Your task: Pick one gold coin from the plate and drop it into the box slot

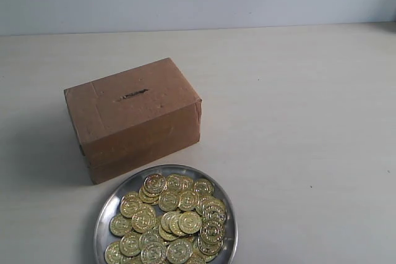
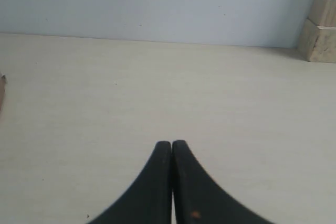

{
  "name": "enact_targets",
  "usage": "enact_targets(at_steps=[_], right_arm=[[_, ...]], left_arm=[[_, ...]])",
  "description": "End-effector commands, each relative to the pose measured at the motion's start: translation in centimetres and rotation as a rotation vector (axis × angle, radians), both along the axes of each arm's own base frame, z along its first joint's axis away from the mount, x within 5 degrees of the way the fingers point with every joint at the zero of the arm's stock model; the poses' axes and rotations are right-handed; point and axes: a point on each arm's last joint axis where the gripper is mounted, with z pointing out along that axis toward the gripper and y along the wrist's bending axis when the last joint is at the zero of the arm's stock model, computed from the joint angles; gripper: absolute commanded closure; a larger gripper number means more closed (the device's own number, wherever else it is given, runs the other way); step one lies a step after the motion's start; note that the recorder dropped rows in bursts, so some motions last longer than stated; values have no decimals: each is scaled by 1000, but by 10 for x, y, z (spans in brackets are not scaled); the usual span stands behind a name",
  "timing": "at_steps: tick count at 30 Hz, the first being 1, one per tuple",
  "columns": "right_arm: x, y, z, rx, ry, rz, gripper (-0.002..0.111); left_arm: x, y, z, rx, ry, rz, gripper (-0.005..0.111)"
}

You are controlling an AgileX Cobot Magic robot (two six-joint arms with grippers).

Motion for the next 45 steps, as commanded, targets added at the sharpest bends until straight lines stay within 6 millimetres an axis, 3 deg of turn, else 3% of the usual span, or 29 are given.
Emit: enact_targets(at_steps=[1,8,15,21,25,28,30,36,45], right_arm=[[0,0,-1,-7,-5,-6,108],[0,0,0,2,-15,-6,108],[3,0,21,51,-248,-7,108],[3,0,24,29,-276,-6,108],[2,-1,32,241,-375,-27,108],[1,-4,40,521,-464,-61,108],[1,-5,39,671,-462,-75,108],[2,-1,32,691,-369,-66,108],[-7,12,72,566,-233,48,108]], left_arm=[[0,0,2,-16,-16,3,107],[0,0,2,-16,-16,3,107],[0,0,2,-16,-16,3,107],[0,0,2,-16,-16,3,107],[0,0,2,-16,-16,3,107],[0,0,2,-16,-16,3,107],[0,0,2,-16,-16,3,107],[0,0,2,-16,-16,3,107],[0,0,2,-16,-16,3,107]])
